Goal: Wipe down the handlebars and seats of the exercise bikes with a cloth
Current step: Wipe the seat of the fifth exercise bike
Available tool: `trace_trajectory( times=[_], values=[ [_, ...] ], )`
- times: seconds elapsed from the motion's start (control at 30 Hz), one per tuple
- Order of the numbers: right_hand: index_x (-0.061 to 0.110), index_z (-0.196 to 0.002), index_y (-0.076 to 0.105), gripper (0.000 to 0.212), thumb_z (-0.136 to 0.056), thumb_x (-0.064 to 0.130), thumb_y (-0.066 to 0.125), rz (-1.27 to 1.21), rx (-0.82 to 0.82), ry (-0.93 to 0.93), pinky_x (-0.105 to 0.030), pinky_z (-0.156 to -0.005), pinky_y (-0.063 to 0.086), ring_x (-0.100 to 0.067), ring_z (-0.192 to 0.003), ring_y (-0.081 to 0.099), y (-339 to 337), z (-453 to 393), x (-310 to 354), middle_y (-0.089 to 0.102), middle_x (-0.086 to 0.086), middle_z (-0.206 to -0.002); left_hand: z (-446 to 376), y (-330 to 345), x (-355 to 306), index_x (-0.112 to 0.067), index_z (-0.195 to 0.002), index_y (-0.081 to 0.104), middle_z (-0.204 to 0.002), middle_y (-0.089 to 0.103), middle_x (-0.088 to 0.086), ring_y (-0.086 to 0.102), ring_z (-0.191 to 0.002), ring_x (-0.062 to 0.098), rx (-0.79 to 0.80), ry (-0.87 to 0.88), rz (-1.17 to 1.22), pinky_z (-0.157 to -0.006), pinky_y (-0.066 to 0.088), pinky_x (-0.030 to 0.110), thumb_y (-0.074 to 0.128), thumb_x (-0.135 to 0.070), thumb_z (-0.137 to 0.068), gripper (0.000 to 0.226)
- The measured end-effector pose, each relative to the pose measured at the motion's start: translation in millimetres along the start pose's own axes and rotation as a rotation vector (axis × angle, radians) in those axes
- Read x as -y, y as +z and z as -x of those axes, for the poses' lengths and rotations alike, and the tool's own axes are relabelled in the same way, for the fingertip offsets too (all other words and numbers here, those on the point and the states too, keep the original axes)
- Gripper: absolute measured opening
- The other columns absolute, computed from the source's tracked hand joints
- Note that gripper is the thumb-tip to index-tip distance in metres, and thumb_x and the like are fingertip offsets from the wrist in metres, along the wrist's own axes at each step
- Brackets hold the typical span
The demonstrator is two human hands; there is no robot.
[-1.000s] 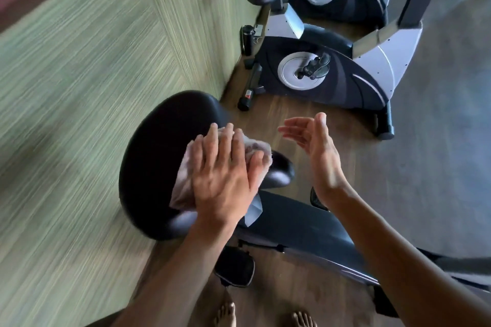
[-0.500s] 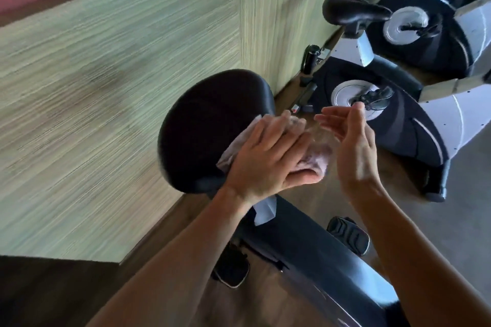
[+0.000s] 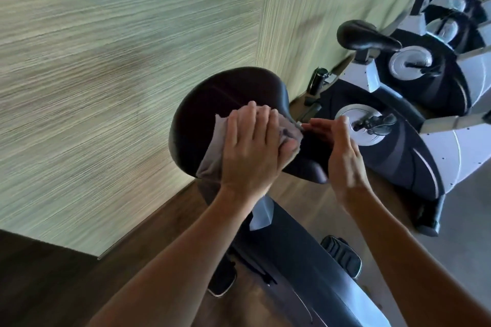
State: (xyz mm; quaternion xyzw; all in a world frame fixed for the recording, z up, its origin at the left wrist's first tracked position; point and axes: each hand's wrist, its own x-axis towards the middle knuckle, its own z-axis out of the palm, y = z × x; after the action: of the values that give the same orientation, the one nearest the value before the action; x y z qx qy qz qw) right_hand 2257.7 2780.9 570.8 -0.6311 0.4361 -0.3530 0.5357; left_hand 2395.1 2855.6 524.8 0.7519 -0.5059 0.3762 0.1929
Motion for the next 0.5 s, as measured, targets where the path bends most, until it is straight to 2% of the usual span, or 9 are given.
trace_trajectory(
  times=[0.07,0.17,0.23,0.3,0.37,0.43,0.5],
  values=[
    [0.031,-0.11,0.073,0.062,-0.105,0.063,0.02,0.005,-0.009,0.018,-0.046,-0.108,0.049,-0.011,-0.106,0.071,-4.0,-0.3,0.9,0.077,0.007,-0.107,-10.2,7.0,-21.5,-0.007,-0.121,0.071,-0.127,0.07,0.012,0.059,-0.13,0.035,-0.035,0.006,0.149,-0.113,0.039,0.055,0.037,-0.053,-0.106,0.059],
    [0.025,-0.112,0.072,0.062,-0.107,0.06,0.021,-0.021,-0.015,0.039,-0.048,-0.107,0.05,-0.016,-0.107,0.071,-3.2,-2.1,5.6,0.077,0.002,-0.107,-11.1,10.1,-15.0,-0.008,-0.12,0.071,-0.128,0.069,0.013,0.059,-0.129,0.035,-0.043,0.132,0.164,-0.112,0.04,0.054,0.034,-0.059,-0.106,0.065],
    [0.021,-0.116,0.069,0.062,-0.105,0.06,0.021,0.095,-0.021,-0.053,-0.046,-0.104,0.051,-0.015,-0.109,0.069,3.5,-4.8,10.8,0.075,0.001,-0.111,-6.5,9.0,6.3,-0.008,-0.128,0.066,-0.136,0.064,0.013,0.053,-0.134,0.035,-0.003,0.271,0.14,-0.116,0.035,0.051,0.029,-0.059,-0.107,0.067],
    [0.027,-0.11,0.067,0.056,-0.1,0.058,0.021,0.285,-0.037,-0.221,-0.038,-0.097,0.052,-0.011,-0.105,0.065,17.6,-7.3,18.5,0.072,0.005,-0.11,0.3,4.0,27.0,-0.007,-0.135,0.063,-0.141,0.061,0.012,0.049,-0.138,0.034,0.025,0.342,0.118,-0.121,0.028,0.047,0.024,-0.055,-0.109,0.066],
    [0.03,-0.109,0.066,0.048,-0.102,0.049,0.023,0.34,-0.036,-0.338,-0.03,-0.089,0.049,-0.008,-0.103,0.062,36.9,-10.4,27.3,0.069,0.009,-0.109,8.0,-0.5,42.5,-0.008,-0.137,0.063,-0.144,0.06,0.01,0.05,-0.139,0.031,0.003,0.332,0.069,-0.122,0.028,0.045,0.032,-0.056,-0.109,0.064],
    [0.026,-0.116,0.067,0.053,-0.102,0.049,0.022,0.334,0.02,-0.389,-0.025,-0.094,0.046,-0.002,-0.11,0.06,61.8,-14.8,34.3,0.067,0.015,-0.113,17.4,-4.5,61.6,-0.009,-0.136,0.065,-0.144,0.061,0.008,0.051,-0.139,0.03,-0.048,0.28,0.084,-0.121,0.031,0.044,0.047,-0.055,-0.105,0.059],
    [0.024,-0.123,0.067,0.061,-0.1,0.056,0.02,0.35,0.083,-0.408,-0.027,-0.099,0.046,-0.002,-0.115,0.059,84.3,-19.7,36.0,0.066,0.016,-0.118,24.9,-7.0,84.9,-0.011,-0.132,0.069,-0.14,0.064,0.007,0.055,-0.136,0.031,-0.126,0.194,0.2,-0.118,0.036,0.045,0.055,-0.052,-0.102,0.053]
  ],
)
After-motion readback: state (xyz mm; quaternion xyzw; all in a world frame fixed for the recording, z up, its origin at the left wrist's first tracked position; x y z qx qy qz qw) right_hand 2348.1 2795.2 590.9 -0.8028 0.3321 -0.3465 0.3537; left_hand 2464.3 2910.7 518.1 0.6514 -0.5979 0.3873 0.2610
